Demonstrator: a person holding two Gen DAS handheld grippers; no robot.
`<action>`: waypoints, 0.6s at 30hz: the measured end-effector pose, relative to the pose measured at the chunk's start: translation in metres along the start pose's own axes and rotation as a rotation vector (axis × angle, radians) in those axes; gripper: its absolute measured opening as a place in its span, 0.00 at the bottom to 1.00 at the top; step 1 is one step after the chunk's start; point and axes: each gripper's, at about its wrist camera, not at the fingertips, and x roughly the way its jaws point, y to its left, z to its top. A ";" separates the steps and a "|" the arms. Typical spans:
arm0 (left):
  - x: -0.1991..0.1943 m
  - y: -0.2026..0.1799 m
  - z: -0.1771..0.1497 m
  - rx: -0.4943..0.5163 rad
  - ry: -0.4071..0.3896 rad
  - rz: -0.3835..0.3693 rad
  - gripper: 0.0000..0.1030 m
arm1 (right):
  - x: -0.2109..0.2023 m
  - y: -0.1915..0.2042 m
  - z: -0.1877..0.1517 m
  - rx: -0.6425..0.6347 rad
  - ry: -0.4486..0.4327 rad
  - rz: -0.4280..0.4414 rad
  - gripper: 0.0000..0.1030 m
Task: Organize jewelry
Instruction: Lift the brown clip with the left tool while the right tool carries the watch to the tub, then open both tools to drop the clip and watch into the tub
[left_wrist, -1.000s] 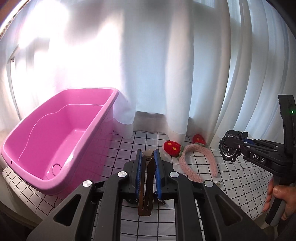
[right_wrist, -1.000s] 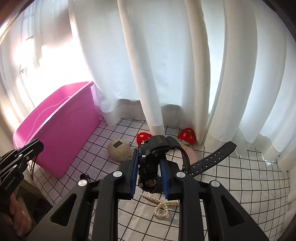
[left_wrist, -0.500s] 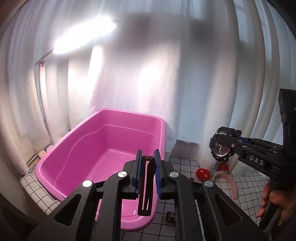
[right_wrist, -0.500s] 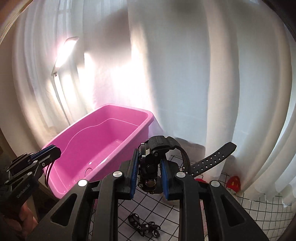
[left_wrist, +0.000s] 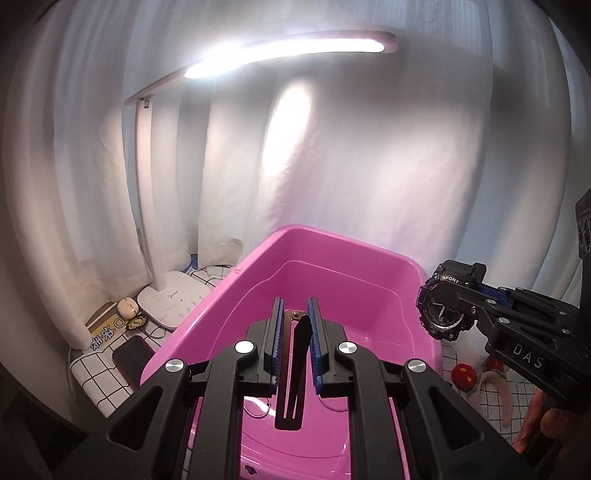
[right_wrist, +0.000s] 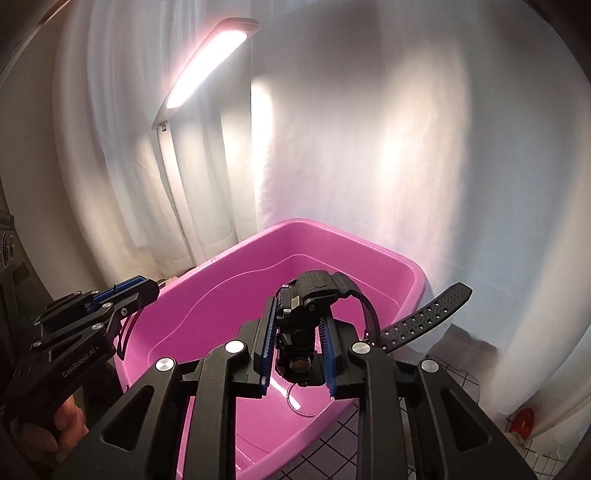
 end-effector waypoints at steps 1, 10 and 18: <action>0.005 0.005 0.000 -0.006 0.018 0.007 0.13 | 0.007 0.004 0.000 -0.004 0.010 0.005 0.21; 0.047 0.039 -0.007 -0.040 0.144 0.084 0.13 | 0.055 0.015 -0.010 0.004 0.117 0.018 0.21; 0.072 0.042 -0.011 -0.034 0.243 0.151 0.13 | 0.077 0.013 -0.017 0.015 0.173 -0.007 0.21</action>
